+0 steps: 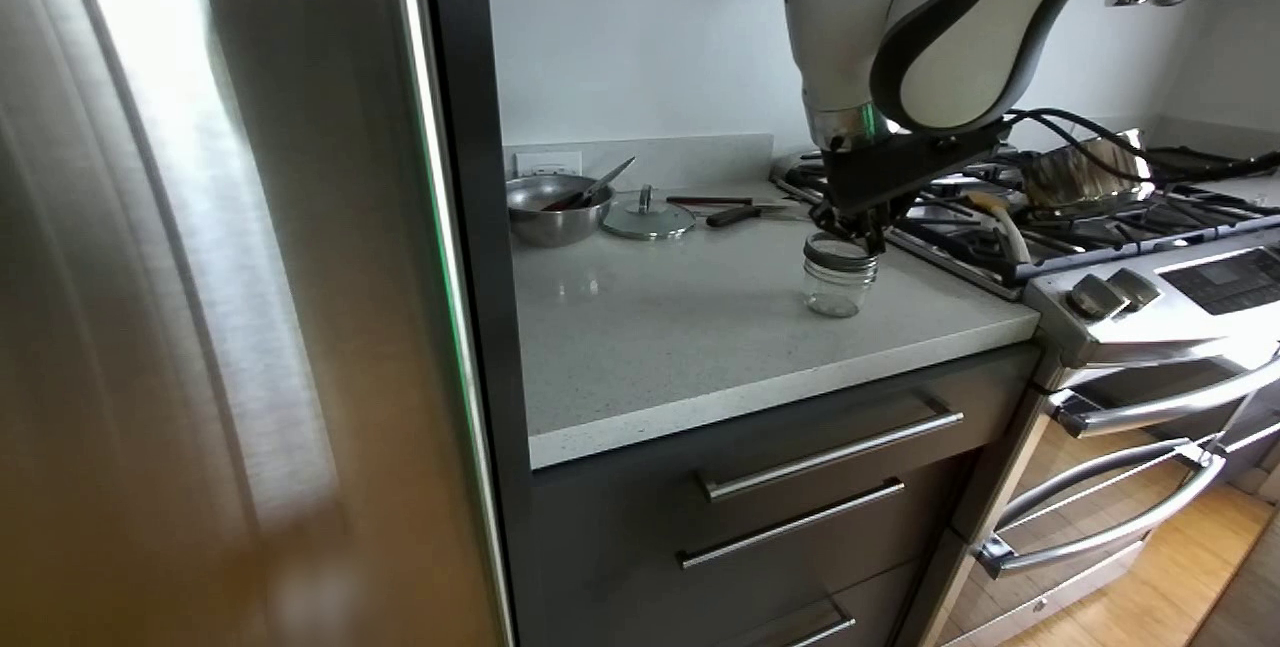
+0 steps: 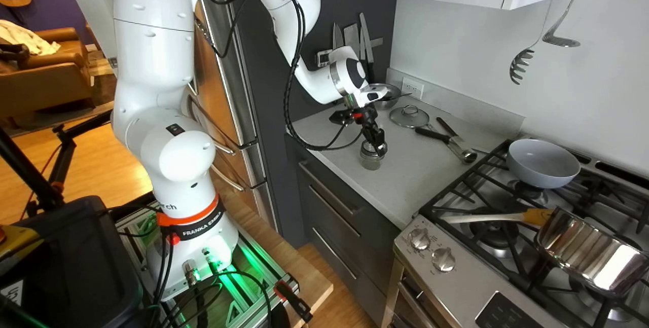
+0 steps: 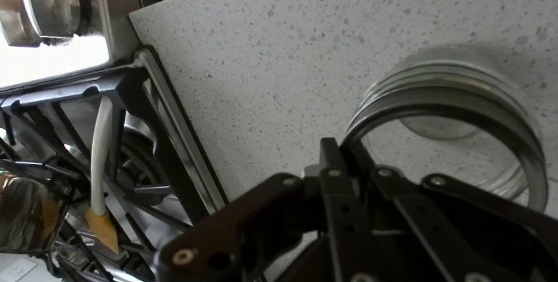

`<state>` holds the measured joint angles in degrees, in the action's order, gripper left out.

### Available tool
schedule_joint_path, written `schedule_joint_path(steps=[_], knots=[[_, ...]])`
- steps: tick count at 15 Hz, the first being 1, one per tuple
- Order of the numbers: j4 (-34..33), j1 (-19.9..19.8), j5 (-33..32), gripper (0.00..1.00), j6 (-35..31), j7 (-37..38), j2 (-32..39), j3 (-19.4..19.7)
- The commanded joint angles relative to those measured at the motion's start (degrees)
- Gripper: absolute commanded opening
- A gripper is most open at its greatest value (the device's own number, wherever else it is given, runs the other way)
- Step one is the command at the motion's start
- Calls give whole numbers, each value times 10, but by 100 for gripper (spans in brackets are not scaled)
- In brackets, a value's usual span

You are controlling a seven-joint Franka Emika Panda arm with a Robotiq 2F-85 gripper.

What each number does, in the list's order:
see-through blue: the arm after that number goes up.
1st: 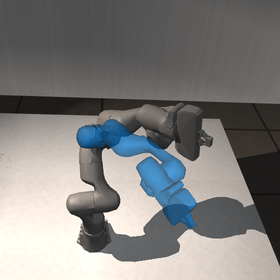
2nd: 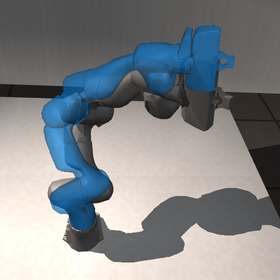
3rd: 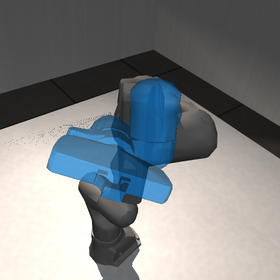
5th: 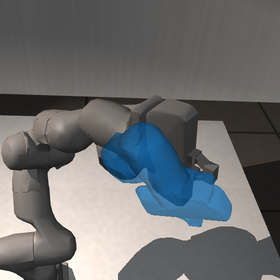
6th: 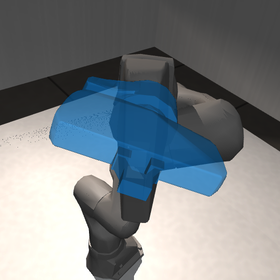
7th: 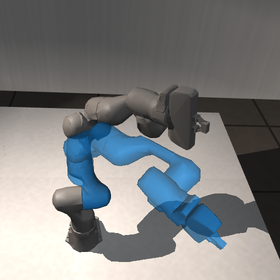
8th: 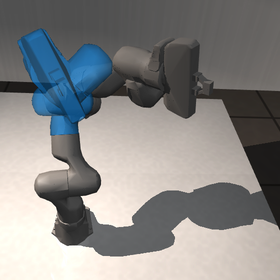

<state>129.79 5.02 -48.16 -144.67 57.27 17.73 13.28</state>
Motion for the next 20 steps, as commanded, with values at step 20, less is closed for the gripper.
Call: schedule_joint_path(steps=[20], knots=[[41,-37,-47,2,-34,46,-27,-28]])
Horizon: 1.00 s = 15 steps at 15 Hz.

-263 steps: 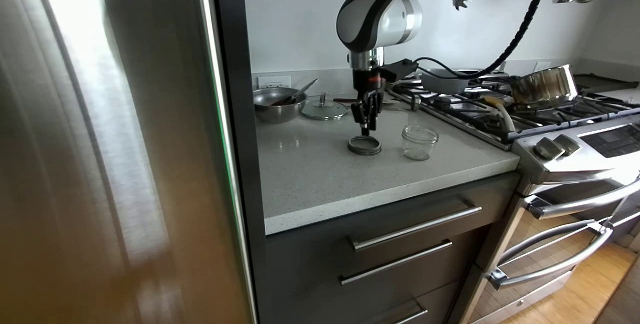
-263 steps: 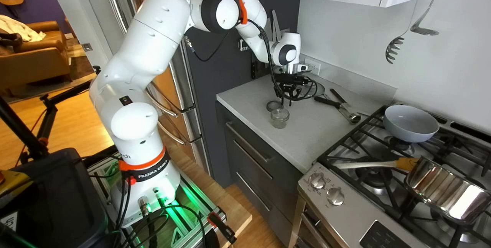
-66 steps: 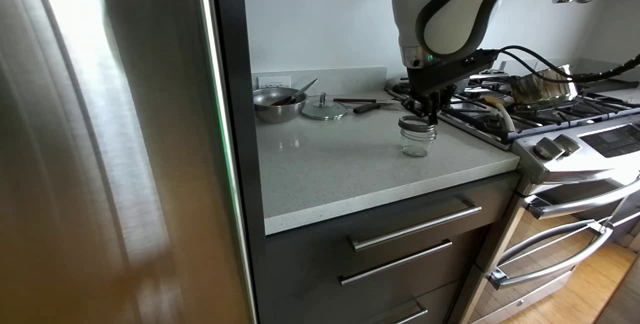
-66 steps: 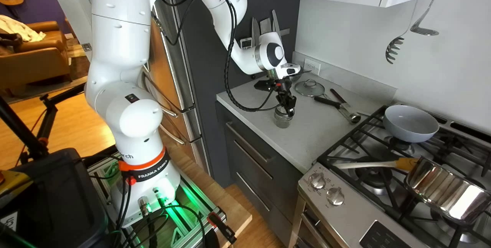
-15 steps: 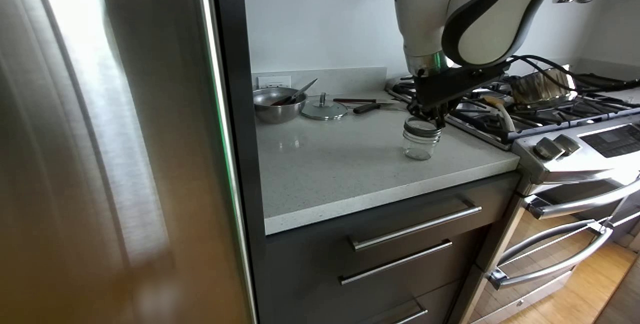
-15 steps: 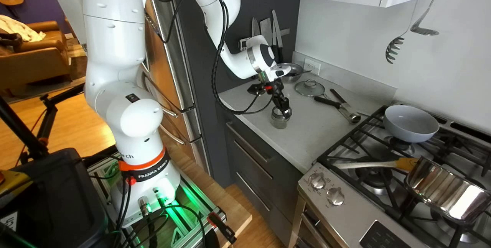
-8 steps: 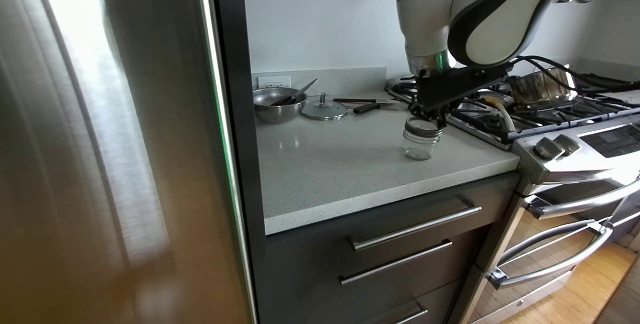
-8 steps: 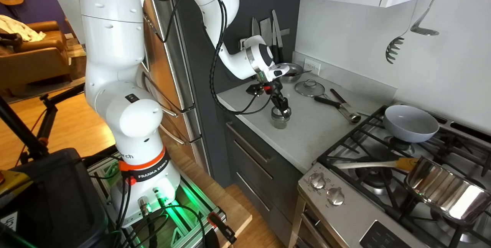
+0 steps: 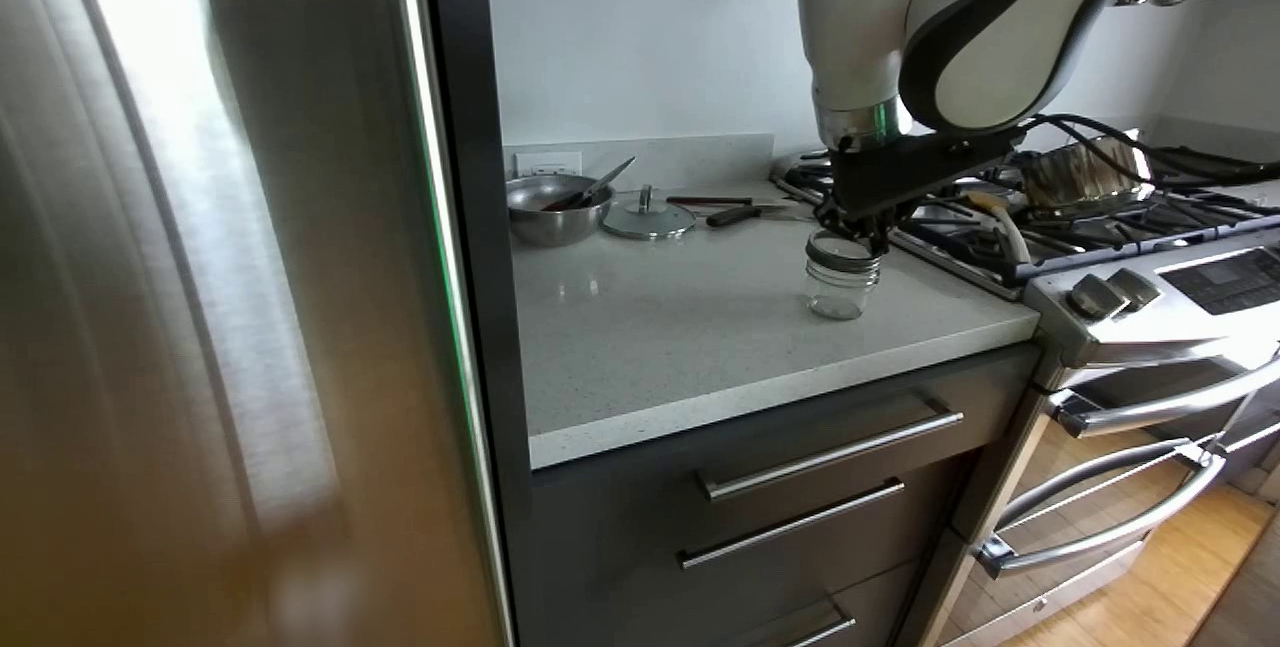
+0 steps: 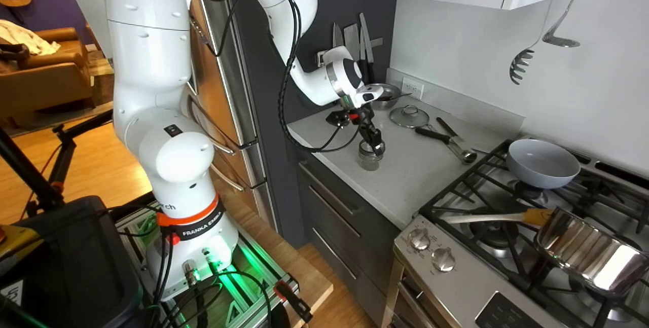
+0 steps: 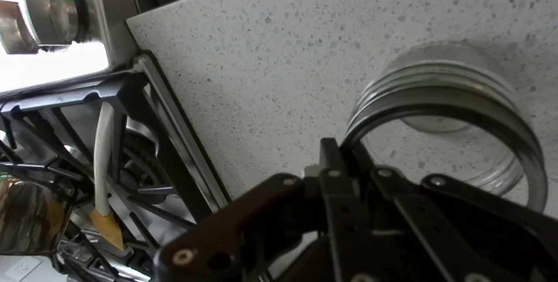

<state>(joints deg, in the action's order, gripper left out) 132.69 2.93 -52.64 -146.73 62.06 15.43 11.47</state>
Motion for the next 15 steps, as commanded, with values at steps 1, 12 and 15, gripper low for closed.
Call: schedule_joint_path(steps=[1,12,15], knots=[[11,-17,-1,2,-12,-3,-4,-11],[10,-28,5,2,-18,-10,3,-17],[7,-32,5,2,-25,-16,8,-17]])
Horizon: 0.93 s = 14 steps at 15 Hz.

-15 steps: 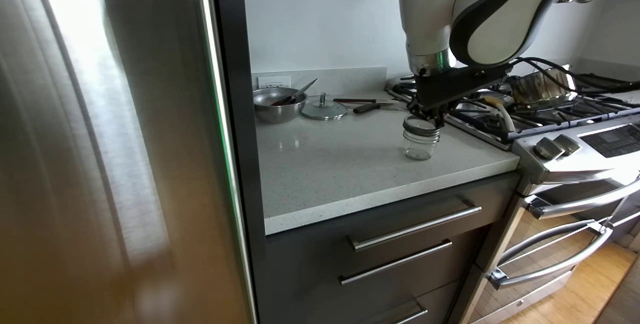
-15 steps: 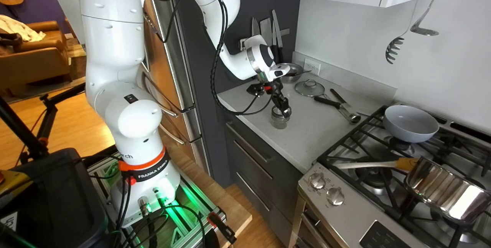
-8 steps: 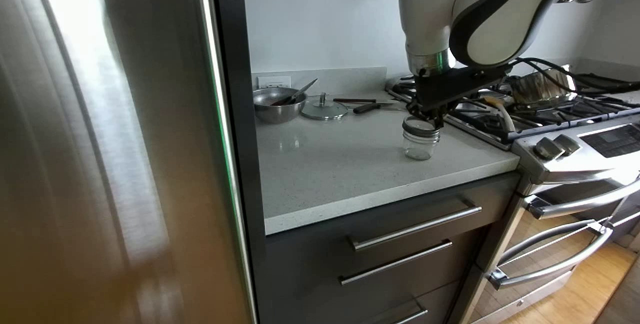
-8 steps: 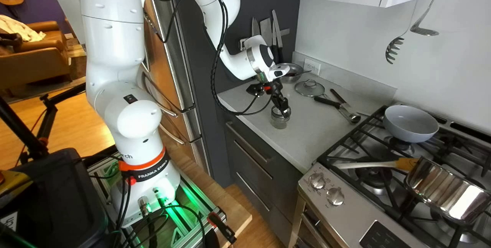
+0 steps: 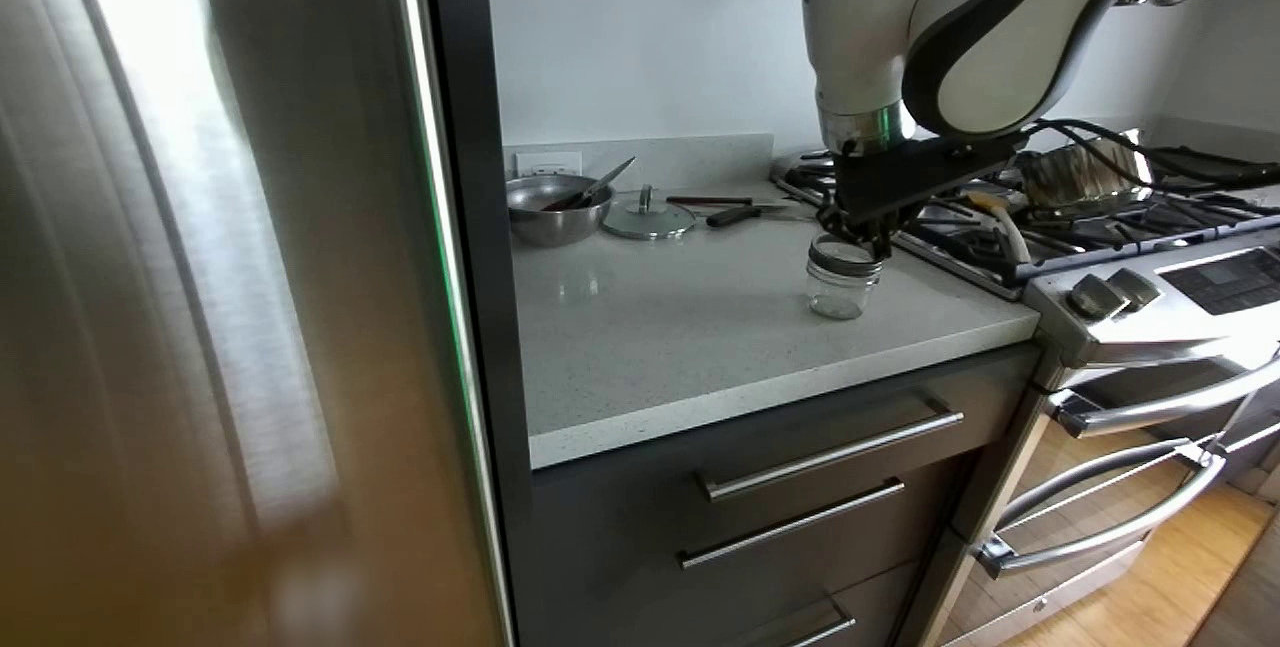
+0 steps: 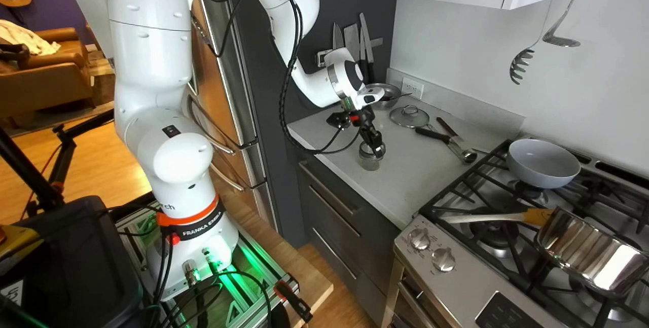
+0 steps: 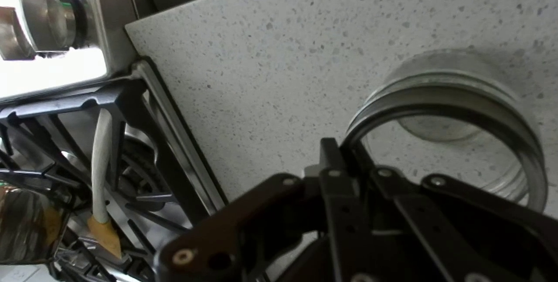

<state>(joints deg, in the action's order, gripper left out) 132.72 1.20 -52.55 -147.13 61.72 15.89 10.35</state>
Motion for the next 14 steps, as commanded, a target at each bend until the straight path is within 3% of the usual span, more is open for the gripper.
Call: schedule_joint_path(steps=[1,14], knots=[[6,-15,4,2,-23,-14,3,-6],[-2,-19,17,2,-37,-54,11,-7]])
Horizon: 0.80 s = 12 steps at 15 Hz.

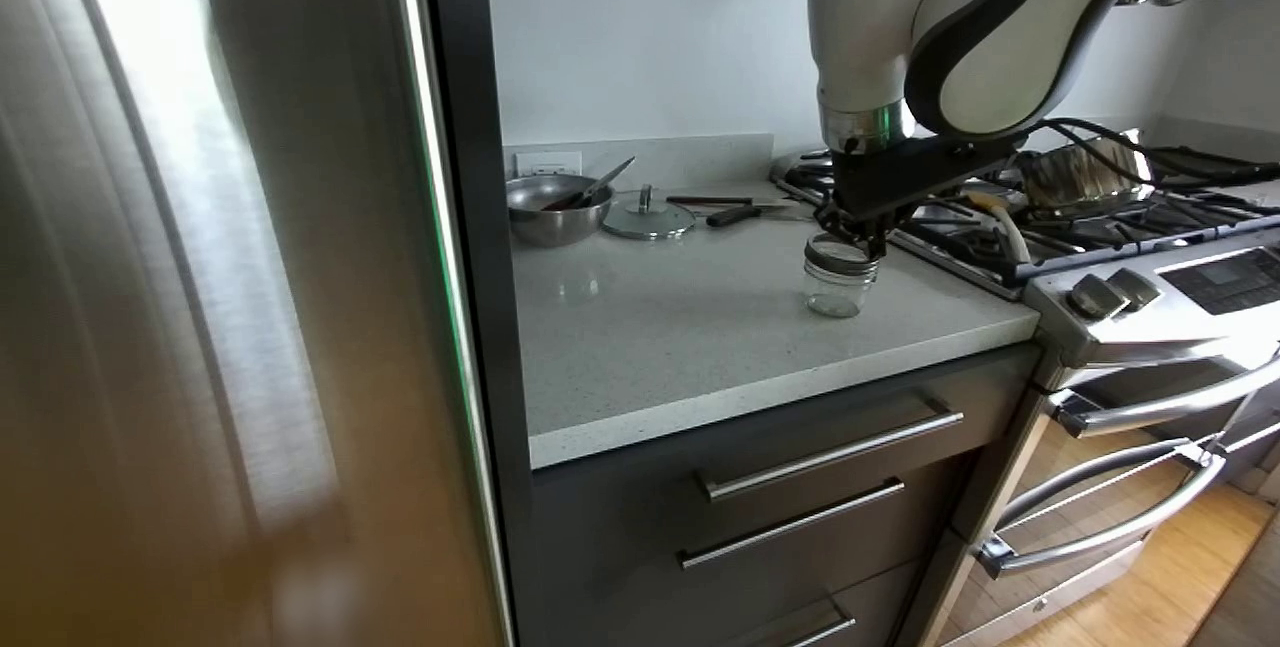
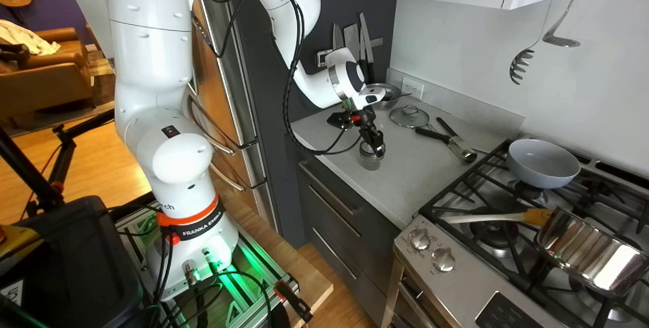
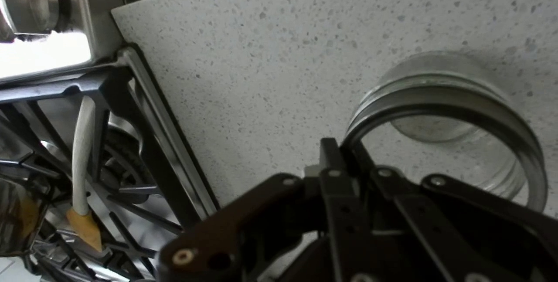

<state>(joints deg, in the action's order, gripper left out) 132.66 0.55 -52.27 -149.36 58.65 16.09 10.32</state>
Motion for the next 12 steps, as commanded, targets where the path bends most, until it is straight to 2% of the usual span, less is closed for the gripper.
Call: schedule_joint_path(steps=[1,4,5,6,12], knots=[[-2,-13,16,2,-14,-27,10,-7],[-1,-13,16,2,-16,-32,10,-5],[0,-12,14,31,-17,-30,9,-5],[1,-13,13,34,-18,-29,8,-4],[7,-12,1,78,-24,-17,2,0]])
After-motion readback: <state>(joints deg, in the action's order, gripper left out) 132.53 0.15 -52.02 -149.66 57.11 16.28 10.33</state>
